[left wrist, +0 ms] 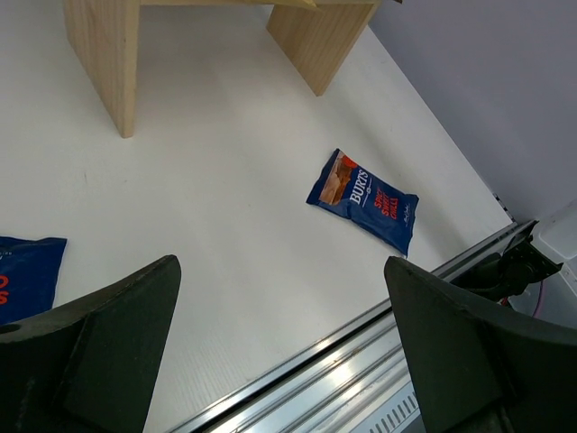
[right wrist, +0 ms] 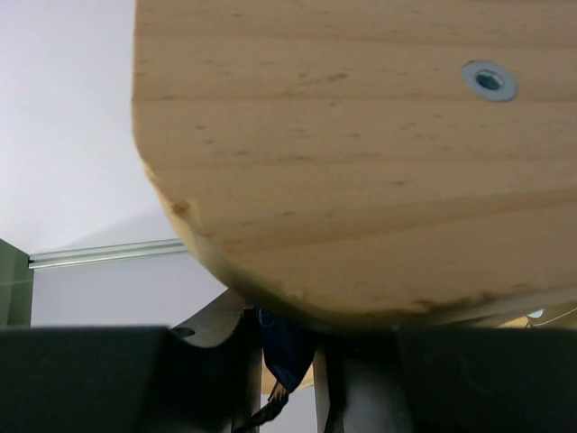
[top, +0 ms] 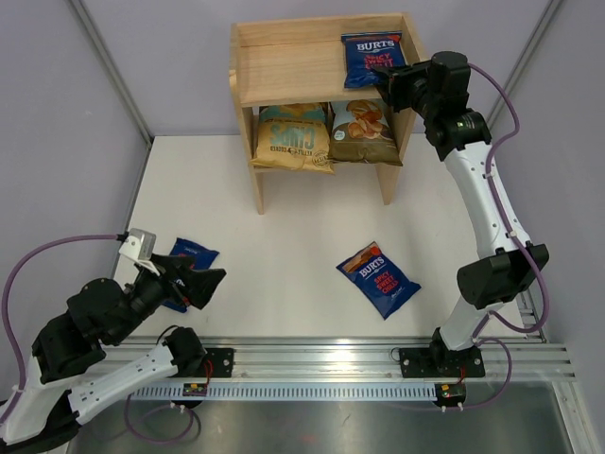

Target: Place and organize the chips bags onto the shelf

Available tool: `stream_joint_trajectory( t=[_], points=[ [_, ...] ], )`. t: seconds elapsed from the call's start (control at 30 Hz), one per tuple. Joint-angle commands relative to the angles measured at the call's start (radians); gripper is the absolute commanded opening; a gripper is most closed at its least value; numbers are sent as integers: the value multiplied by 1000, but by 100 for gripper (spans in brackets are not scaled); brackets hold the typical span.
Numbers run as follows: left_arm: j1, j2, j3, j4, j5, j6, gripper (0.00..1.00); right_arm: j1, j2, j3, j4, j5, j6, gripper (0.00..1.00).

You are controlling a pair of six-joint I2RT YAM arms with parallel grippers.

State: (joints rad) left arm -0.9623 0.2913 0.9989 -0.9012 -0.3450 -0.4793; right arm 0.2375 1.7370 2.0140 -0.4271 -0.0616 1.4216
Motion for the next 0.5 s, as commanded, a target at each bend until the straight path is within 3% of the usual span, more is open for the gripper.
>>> stream_joint_trajectory(
  t=[0.0, 0.13, 0.37, 0.47],
  points=[
    [0, -18, -6, 24, 17, -4, 99, -17, -8, 58, -27, 48, -15, 29],
    [0, -11, -6, 24, 15, -19, 99, -17, -23, 83, -110, 52, -64, 46],
    [0, 16, 27, -22, -28, -70, 99, -17, -45, 115, -232, 103, -181, 58],
    [0, 22, 38, -18, -22, -74, 99, -18, -57, 98, -234, 86, -187, 58]
  ],
)
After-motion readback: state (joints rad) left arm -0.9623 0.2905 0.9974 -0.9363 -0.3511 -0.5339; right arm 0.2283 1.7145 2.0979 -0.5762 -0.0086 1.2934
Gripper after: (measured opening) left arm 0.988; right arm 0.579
